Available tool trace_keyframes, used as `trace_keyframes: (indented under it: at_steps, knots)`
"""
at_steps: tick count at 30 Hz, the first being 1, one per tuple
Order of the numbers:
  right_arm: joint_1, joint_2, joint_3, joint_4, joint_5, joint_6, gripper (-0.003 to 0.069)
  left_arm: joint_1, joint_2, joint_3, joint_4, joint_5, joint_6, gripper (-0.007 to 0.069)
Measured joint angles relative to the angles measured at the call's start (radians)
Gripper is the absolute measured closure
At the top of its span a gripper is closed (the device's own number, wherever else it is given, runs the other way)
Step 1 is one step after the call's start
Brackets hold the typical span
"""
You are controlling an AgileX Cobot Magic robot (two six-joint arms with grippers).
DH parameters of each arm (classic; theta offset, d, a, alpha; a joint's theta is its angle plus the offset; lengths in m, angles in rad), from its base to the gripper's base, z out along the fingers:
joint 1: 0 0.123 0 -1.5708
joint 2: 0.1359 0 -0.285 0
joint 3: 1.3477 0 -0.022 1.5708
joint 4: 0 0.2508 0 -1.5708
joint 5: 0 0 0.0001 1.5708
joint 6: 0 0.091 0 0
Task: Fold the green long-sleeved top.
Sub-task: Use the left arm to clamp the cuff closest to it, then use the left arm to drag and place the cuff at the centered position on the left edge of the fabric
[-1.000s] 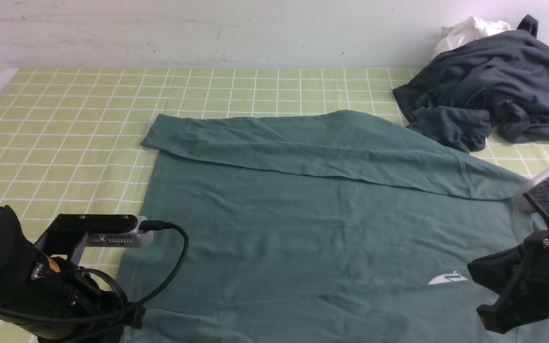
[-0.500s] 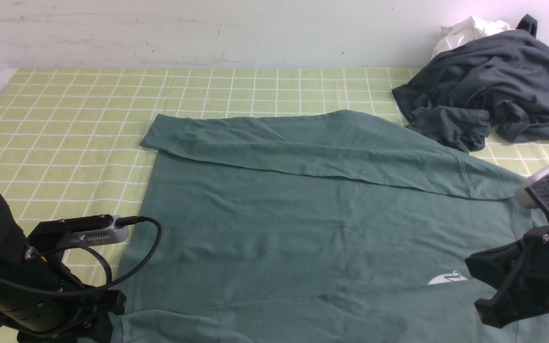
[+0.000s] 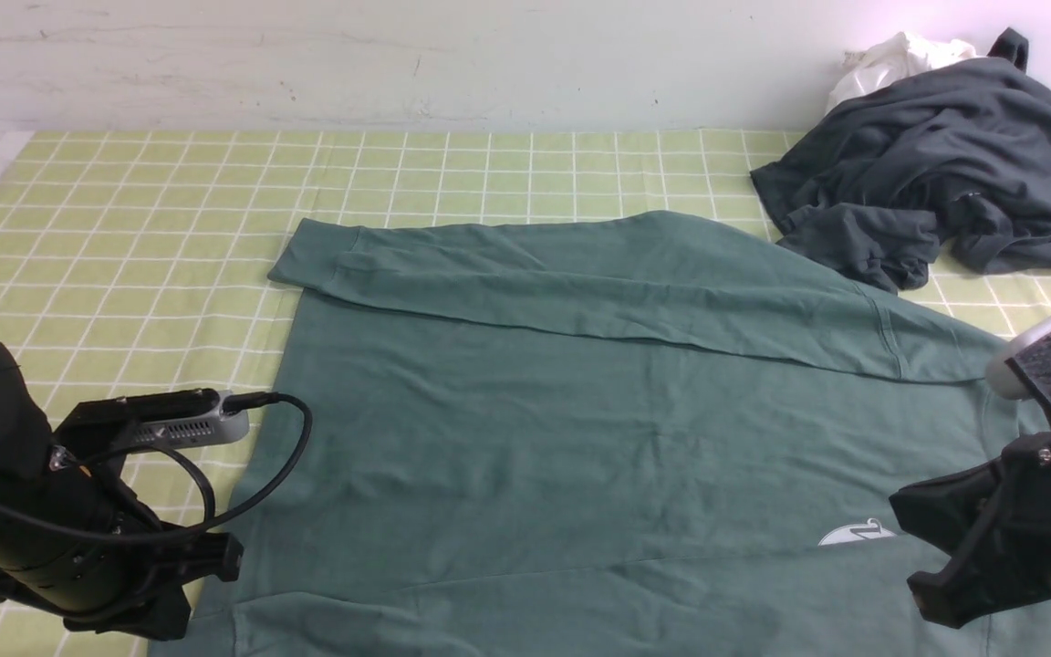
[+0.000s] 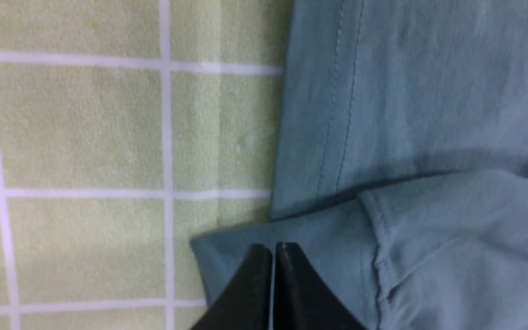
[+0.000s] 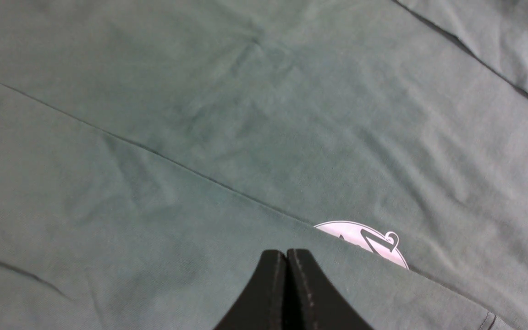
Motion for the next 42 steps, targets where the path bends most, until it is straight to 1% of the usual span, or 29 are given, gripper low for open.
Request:
trace_keyframes:
  at_steps: [3,4,6,7,10,11,13,15,18,21,22,23,24,28,32,34,37,39,42]
  knots:
    - [0.000,0.000,0.000,0.000,0.000,0.000,0.0671,0.000,0.000,0.000,0.014,0.005,0.000,0.0561]
    - [0.000,0.000,0.000,0.002,0.000,0.000,0.0671,0.001,0.001,0.000,0.019,0.005,0.000,0.0514]
    - [0.000,0.000,0.000,0.003,0.000,0.000,0.0671,0.006,0.003,0.000,0.023,0.005,0.000,0.0451]
    - [0.000,0.000,0.000,0.003,0.000,0.000,0.0671,0.014,0.008,0.000,0.026,0.003,0.000,0.0404]
    - [0.000,0.000,0.000,0.003,0.000,0.000,0.0671,0.028,0.026,0.000,0.030,0.001,0.000,0.0323]
    - [0.000,0.000,0.000,0.003,0.000,0.000,0.0671,0.030,0.036,0.000,0.033,0.001,0.000,0.0305]
    - [0.000,0.000,0.000,0.003,0.000,0.000,0.0671,0.031,0.057,-0.002,0.031,0.001,0.000,0.0293]
    - [0.000,0.000,0.000,0.003,0.000,0.000,0.0671,0.031,0.074,-0.004,0.027,0.003,0.000,0.0308]
    - [0.000,0.000,0.000,0.003,0.000,0.000,0.0671,0.033,0.086,-0.017,0.011,0.014,-0.001,0.0397]
    - [0.000,0.000,0.000,0.003,0.000,0.000,0.0671,0.033,0.078,-0.027,-0.001,0.029,0.002,0.0531]
    - [0.000,0.000,0.000,0.003,0.000,0.000,0.0671,0.033,0.078,-0.027,-0.001,0.029,0.002,0.0531]
    - [0.000,0.000,0.000,0.003,0.000,0.000,0.0671,0.033,0.060,-0.039,-0.001,0.037,0.005,0.0579]
    - [0.000,0.000,0.000,0.003,0.000,0.000,0.0671,0.033,0.037,-0.052,-0.003,0.046,0.013,0.0599]
    - [0.000,0.000,0.000,0.003,0.000,0.000,0.0671,0.033,-0.048,-0.140,-0.024,0.085,0.057,0.0608]
    - [0.000,0.000,0.000,0.003,-0.001,0.000,0.0671,0.033,-0.127,-0.262,-0.080,0.128,0.180,0.0608]
    - [0.000,0.000,0.000,0.004,-0.002,0.000,0.0671,0.033,-0.135,-0.294,-0.099,0.129,0.217,0.0608]
    - [0.000,0.000,0.000,0.004,-0.009,0.000,0.0671,0.033,-0.115,-0.374,-0.140,0.067,0.308,0.0608]
    - [0.000,0.000,0.000,0.004,-0.010,0.000,0.0671,0.033,-0.065,-0.417,-0.163,0.007,0.339,0.0608]
    - [0.000,0.000,0.000,0.004,-0.013,0.000,0.0671,0.033,0.013,-0.471,-0.182,-0.033,0.352,0.0608]
